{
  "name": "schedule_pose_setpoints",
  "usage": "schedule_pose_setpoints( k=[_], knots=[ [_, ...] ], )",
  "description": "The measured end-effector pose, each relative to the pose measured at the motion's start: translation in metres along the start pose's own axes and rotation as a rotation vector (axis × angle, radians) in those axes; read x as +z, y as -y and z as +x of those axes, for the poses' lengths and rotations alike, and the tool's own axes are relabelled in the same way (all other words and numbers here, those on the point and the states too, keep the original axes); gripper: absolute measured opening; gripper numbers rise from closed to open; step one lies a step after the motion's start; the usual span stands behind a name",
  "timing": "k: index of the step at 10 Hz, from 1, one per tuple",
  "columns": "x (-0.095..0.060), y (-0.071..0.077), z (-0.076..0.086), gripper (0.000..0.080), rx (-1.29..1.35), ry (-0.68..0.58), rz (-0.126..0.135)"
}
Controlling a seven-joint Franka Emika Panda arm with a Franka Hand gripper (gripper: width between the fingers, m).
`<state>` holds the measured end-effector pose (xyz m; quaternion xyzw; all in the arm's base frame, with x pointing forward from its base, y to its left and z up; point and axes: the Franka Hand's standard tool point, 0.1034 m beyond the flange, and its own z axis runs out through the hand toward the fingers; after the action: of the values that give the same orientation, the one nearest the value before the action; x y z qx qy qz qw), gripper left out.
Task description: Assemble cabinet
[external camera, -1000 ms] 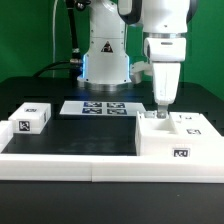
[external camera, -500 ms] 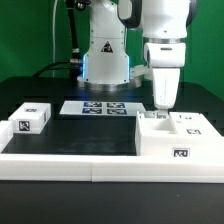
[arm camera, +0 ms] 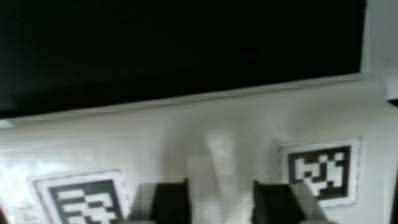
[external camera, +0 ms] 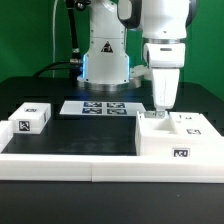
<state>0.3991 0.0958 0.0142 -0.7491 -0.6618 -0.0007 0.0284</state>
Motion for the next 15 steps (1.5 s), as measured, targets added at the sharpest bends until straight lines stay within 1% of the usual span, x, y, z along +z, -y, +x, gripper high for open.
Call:
schedule_pose_setpoints(
  k=[1, 6, 7, 8, 9, 10, 11, 13, 15],
  knots=[
    [0.000, -0.001, -0.002, 0.0066, 0.002, -0.001, -0.001],
    [0.000, -0.001, -0.001, 0.0067, 0.003, -0.001, -0.001],
    [-0.003, 0.001, -0.002, 0.0067, 0.016, 0.010, 0.010],
    [-0.021, -0.001, -0.003, 0.0067, 0.032, 0.038, 0.012],
    [-0.033, -0.002, -0.004, 0.0067, 0.031, 0.049, 0.002],
    [-0.044, -0.004, -0.007, 0.0068, 0.033, 0.065, 0.000],
    [-0.053, -0.007, -0.009, 0.0068, 0.034, 0.072, -0.010],
    [-0.055, -0.012, -0.014, 0.0068, 0.036, 0.072, -0.012],
    [-0.057, -0.022, -0.018, 0.0068, 0.038, 0.067, -0.018]
  ],
)
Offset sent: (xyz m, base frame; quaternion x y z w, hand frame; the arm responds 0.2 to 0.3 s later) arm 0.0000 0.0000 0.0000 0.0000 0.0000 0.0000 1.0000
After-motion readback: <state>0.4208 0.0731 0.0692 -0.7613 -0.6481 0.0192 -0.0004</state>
